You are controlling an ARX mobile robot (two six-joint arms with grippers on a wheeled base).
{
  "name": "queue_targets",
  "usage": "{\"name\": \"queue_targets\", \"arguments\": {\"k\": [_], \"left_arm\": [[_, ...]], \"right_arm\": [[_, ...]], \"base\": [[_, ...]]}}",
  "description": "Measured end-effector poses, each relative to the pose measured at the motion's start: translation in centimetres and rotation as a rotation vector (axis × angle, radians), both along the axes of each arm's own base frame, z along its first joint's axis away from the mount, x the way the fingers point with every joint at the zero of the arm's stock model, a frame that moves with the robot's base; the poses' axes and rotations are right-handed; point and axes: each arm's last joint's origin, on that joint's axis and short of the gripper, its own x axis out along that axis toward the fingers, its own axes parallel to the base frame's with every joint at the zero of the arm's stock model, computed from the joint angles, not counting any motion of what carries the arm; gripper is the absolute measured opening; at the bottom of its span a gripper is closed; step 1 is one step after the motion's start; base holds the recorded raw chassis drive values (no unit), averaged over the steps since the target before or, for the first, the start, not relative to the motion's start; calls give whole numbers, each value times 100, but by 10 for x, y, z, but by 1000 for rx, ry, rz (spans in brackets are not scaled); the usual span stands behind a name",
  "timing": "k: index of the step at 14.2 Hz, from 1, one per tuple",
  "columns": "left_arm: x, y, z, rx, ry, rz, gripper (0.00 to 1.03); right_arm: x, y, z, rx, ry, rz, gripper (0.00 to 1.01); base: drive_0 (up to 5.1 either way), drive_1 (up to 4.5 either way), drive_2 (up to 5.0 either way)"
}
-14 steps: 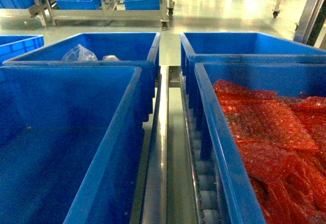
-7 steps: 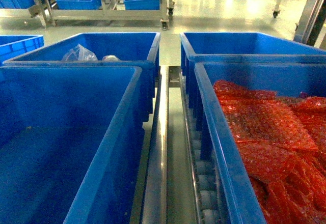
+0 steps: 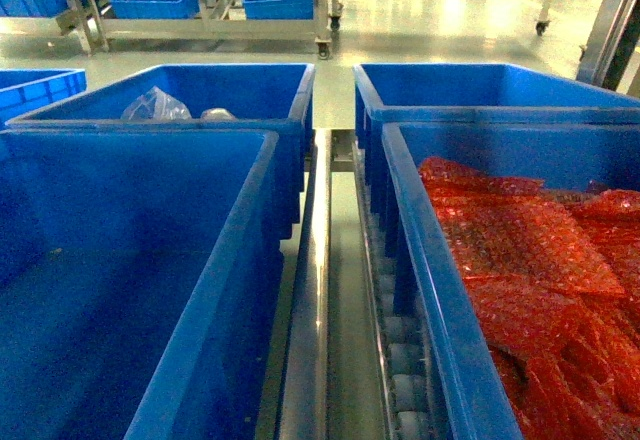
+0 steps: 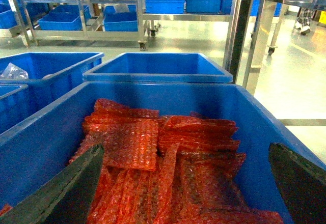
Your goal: Pick blue part to blue bin on bottom shelf
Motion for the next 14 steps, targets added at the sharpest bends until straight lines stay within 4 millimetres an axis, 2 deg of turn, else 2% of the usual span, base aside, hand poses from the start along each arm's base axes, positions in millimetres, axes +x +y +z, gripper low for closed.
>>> {"name": "queue_targets", "arguments": {"k": [10,11,12,14], "left_arm": [[0,0,0,0,0,0,43],[0,-1,-1,24,34,55,43],[7,-3,-1,38,46,147,43],[32,-7,3,46,56,177,43]], "right_arm": [[0,0,0,0,0,0,98],[0,0,0,0,0,0,98],[0,0,0,0,0,0,98],[0,0,0,0,0,0,98]], "base": [[0,0,0],[0,0,0],[0,0,0],[0,0,0]]}}
